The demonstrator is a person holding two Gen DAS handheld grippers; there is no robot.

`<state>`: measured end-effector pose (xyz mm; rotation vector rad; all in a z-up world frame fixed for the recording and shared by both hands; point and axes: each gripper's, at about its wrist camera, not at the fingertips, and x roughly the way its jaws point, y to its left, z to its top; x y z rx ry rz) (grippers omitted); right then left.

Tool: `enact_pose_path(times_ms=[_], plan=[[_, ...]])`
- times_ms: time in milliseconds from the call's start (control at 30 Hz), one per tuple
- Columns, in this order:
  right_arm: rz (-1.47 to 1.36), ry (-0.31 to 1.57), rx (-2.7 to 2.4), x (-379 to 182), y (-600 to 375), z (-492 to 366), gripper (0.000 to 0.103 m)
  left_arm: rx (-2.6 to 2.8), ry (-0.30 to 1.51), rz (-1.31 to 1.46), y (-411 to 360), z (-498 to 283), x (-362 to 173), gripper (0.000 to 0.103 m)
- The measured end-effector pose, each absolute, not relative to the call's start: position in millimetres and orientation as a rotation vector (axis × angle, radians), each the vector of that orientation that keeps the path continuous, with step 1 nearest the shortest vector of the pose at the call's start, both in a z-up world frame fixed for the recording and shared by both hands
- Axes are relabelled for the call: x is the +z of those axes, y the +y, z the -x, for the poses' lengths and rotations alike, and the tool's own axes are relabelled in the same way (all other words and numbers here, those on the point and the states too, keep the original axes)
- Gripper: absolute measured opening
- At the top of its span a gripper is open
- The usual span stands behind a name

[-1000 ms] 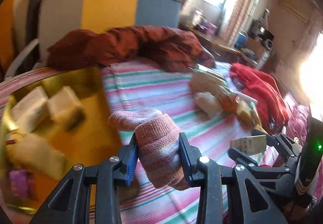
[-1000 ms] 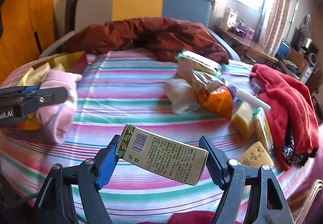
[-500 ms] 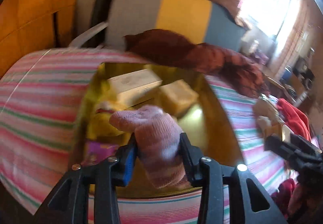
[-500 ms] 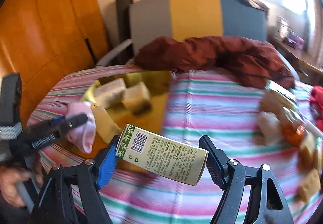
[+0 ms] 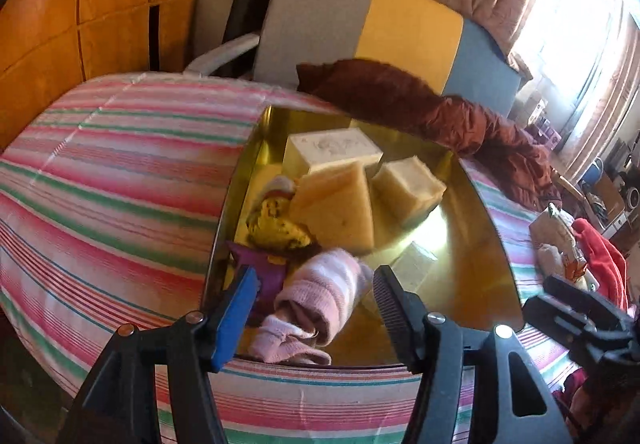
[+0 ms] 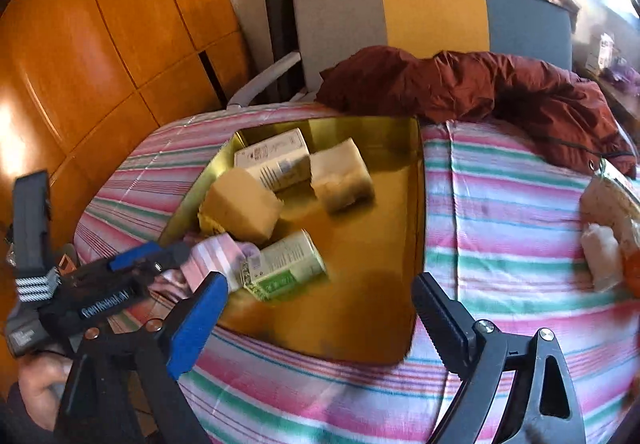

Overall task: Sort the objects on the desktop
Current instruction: 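Carry the sock and green box into the gold tray and open both tools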

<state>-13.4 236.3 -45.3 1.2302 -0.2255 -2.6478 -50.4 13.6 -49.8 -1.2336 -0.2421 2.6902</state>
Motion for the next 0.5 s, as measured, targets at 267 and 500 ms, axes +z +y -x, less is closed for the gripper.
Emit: enact_pose_path(times_ms=[267, 500], plan=[[-1.228, -0.212, -2.702, -42, 250, -4, 0.098, 2.703, -0.111, 1.099, 38, 38, -15, 0.062], [-1.213, -0.171, -2.746, -38, 256, -19, 0.099, 2.676, 0.005, 1.064, 64, 27, -7, 0.062]])
